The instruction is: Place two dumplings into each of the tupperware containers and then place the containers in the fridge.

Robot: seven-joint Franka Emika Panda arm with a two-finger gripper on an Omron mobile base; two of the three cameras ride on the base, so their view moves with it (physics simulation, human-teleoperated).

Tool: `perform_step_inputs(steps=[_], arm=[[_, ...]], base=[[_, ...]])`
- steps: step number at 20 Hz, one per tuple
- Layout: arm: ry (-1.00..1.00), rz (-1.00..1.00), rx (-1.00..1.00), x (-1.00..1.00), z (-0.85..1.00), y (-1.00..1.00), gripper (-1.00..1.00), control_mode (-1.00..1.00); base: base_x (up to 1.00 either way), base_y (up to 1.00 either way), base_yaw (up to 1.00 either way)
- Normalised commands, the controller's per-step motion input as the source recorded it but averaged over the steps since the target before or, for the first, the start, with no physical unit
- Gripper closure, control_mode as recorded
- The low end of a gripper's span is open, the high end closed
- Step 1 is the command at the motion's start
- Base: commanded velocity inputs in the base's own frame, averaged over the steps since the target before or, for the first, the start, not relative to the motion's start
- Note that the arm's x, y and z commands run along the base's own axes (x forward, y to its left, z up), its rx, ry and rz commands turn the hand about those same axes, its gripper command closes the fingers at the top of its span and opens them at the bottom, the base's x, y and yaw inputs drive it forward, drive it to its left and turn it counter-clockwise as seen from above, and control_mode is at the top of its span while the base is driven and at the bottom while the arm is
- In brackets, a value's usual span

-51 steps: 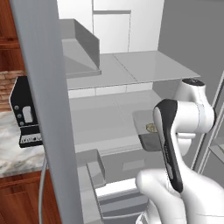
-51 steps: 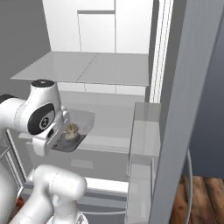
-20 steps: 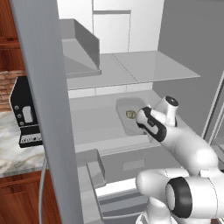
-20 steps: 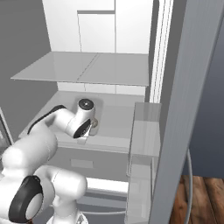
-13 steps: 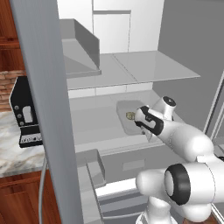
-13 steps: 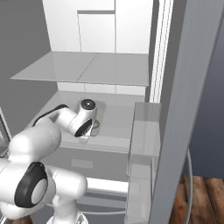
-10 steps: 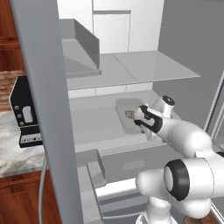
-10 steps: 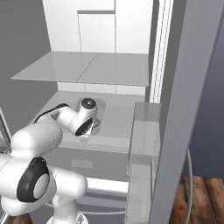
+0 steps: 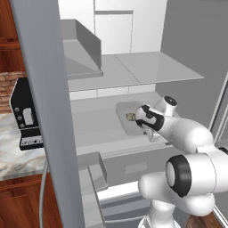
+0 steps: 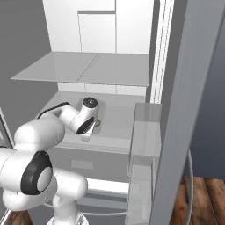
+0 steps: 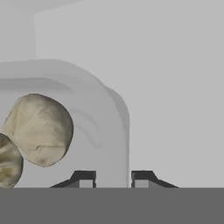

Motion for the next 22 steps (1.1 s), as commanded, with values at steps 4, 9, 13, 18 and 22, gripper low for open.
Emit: perform_step_inputs(steps=[4,9,13,18,22], arm=[[-0.02,0.0,0.0,0.0,0.0,0.0,-1.0,-1.0],[-0.18,0.0,0.01,0.0,0.0,0.0,-1.0,-1.0],[-0.13,0.0,0.01,-0.05,0.13,0.0,-1.0,-1.0],[0.0,0.0,0.0,-0.11,0.62,-0.01,-1.0,-1.0],[0.09,0.0,-0.01,-0.27,0.66,0.0,-1.0,-1.0]], base=[[0.0,0.0,0.0],[0.0,0.0,0.0],[0.0,0.0,0.0],[0.0,0.0,0.0],[0.0,0.0,0.0]])
